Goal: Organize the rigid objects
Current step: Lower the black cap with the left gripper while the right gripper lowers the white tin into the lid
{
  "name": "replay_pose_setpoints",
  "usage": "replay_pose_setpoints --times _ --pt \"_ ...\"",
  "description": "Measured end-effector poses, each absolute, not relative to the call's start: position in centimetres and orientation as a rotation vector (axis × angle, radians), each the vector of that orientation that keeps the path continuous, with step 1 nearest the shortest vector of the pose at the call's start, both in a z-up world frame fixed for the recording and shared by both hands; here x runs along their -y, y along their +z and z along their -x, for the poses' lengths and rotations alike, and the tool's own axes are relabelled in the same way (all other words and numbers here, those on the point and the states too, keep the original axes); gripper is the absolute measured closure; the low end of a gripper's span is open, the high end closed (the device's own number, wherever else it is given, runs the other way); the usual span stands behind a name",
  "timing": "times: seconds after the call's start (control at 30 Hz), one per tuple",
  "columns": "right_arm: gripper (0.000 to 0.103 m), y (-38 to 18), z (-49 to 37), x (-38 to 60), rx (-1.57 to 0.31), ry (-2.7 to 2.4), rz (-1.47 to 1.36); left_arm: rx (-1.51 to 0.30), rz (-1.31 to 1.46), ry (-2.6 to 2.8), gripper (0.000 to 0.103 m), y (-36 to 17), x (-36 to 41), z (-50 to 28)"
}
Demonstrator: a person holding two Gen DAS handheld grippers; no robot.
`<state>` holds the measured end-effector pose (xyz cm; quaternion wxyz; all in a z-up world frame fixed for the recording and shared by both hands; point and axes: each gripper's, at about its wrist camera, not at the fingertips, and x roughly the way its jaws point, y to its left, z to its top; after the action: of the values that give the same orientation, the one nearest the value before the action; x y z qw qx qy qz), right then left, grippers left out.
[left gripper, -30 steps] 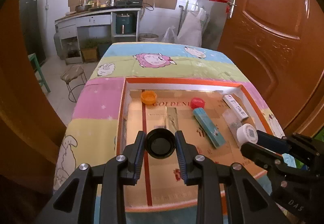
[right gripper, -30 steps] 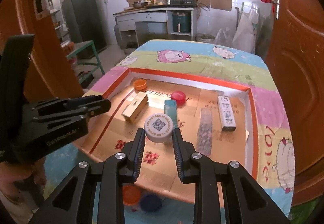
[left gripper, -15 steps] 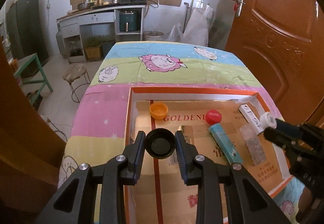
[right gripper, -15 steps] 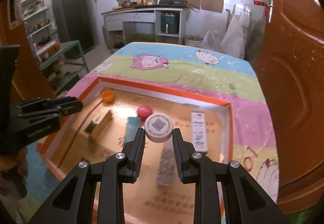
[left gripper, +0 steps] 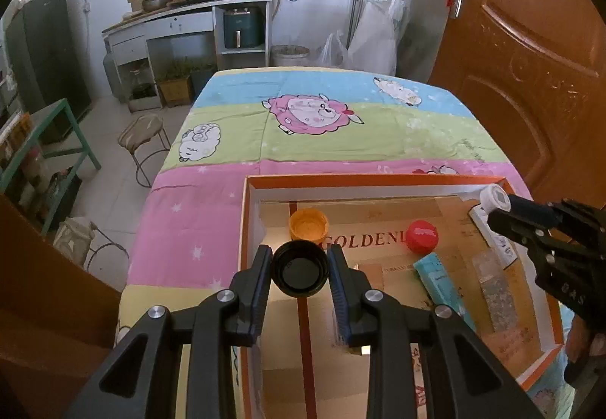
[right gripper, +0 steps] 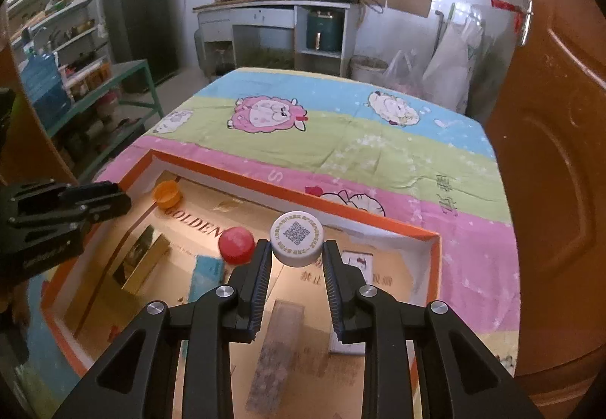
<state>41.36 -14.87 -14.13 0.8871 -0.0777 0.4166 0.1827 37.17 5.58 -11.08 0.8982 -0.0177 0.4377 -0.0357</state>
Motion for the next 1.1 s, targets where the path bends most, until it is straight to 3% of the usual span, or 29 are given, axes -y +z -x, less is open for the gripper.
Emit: replay_pose_setpoints --times 1.1 --pt "0.074 -18.3 -45.9 13.6 -1.021 0.398 0.177 -1.012 -0.012 -0.074 0.073 -14.5 -4.7 -39.2"
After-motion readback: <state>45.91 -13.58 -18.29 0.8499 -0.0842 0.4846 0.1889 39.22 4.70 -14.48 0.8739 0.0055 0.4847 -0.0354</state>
